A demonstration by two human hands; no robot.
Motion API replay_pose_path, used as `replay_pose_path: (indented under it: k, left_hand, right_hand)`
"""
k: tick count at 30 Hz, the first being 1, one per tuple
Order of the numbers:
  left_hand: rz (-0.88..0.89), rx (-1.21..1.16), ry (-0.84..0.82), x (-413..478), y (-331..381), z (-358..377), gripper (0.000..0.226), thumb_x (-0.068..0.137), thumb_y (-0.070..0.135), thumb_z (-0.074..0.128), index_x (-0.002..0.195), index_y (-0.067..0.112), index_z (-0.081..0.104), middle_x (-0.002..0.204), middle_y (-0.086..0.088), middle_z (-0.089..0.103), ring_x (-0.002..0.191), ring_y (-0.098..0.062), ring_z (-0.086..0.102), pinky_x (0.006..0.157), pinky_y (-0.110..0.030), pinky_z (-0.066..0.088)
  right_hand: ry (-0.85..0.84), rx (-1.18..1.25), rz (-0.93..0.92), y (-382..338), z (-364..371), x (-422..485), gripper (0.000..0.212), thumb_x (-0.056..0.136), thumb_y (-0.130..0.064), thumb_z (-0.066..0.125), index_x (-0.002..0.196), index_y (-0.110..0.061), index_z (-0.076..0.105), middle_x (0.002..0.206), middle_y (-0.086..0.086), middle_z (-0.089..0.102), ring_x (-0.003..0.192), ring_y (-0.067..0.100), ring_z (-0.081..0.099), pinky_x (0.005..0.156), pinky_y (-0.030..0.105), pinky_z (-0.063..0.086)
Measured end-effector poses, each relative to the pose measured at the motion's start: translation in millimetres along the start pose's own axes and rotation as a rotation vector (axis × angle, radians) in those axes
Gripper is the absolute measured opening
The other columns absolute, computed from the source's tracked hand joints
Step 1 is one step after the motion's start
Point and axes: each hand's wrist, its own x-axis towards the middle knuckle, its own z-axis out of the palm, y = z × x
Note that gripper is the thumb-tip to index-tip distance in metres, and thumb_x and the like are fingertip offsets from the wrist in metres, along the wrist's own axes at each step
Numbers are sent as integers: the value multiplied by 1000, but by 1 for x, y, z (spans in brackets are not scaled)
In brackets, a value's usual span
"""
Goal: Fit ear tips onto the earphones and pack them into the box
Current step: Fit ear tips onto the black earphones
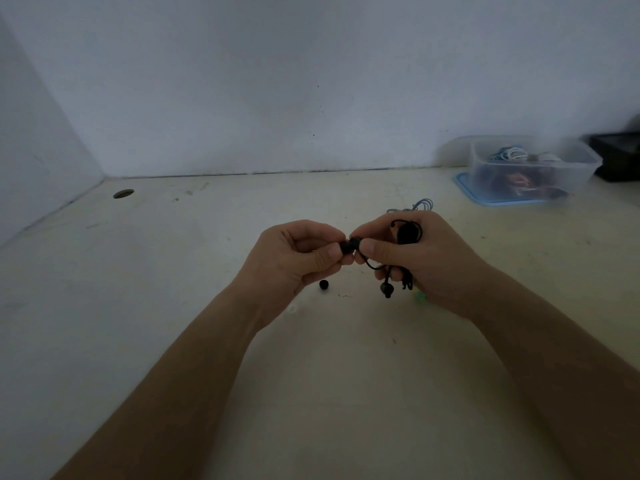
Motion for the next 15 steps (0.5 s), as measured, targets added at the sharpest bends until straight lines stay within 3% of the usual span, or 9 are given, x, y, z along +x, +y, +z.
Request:
replay_pose_path:
  k: [15]
  left_hand:
    - [-16, -19, 15, 0, -1, 1, 18, 70, 5, 68, 88, 5, 71, 85, -15, 76, 79, -21, 75, 70, -22, 59]
  right_hand:
    - [20, -27, -21, -1, 1, -1, 11, 90, -10, 69, 97, -16, 75, 75, 0, 74, 58, 14, 62, 57, 19, 51]
